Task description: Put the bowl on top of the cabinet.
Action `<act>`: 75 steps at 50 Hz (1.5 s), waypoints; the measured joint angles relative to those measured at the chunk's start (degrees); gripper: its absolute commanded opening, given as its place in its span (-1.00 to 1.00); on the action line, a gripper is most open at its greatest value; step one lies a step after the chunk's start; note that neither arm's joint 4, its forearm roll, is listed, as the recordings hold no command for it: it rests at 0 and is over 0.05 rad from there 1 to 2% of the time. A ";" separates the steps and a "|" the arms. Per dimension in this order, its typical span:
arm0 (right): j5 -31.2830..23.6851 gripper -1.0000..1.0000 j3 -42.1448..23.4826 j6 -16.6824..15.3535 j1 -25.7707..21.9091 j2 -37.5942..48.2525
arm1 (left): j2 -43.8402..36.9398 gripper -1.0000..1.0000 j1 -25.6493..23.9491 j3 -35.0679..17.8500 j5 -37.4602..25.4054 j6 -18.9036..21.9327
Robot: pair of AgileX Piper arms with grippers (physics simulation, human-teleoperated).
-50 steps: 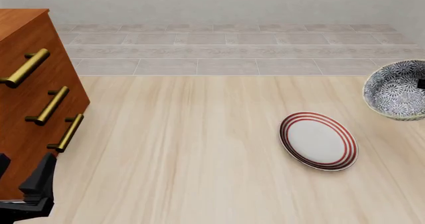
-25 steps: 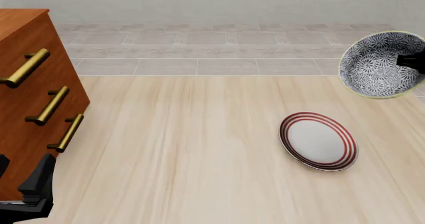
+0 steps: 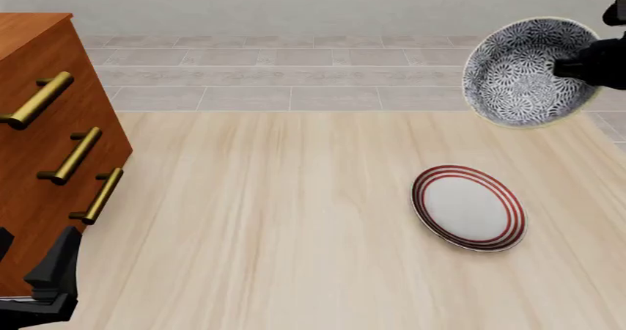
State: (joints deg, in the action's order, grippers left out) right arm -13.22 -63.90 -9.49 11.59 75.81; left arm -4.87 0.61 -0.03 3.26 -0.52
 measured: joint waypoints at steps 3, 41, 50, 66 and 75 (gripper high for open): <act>-0.28 -1.00 -0.05 -0.20 -1.09 -0.53 | 0.16 1.00 -0.02 0.00 -0.08 -0.06; -0.62 -1.00 -2.16 -2.00 -17.53 -0.52 | 2.18 1.00 -0.40 -0.03 -1.47 -0.88; 0.02 -1.00 -2.48 -1.60 -21.08 0.52 | 2.44 1.00 -0.57 -0.04 -1.64 -1.01; 1.03 -1.00 -3.09 -1.34 -27.64 2.82 | 2.24 1.00 -0.67 -0.06 -1.24 -1.24; 1.65 -1.00 -3.24 -1.34 -30.83 4.17 | 2.58 1.00 -0.65 -0.08 -1.41 -1.33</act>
State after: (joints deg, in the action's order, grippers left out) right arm -11.56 -67.14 -10.83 -19.24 79.98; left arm -2.29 -0.04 -0.11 1.85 -1.85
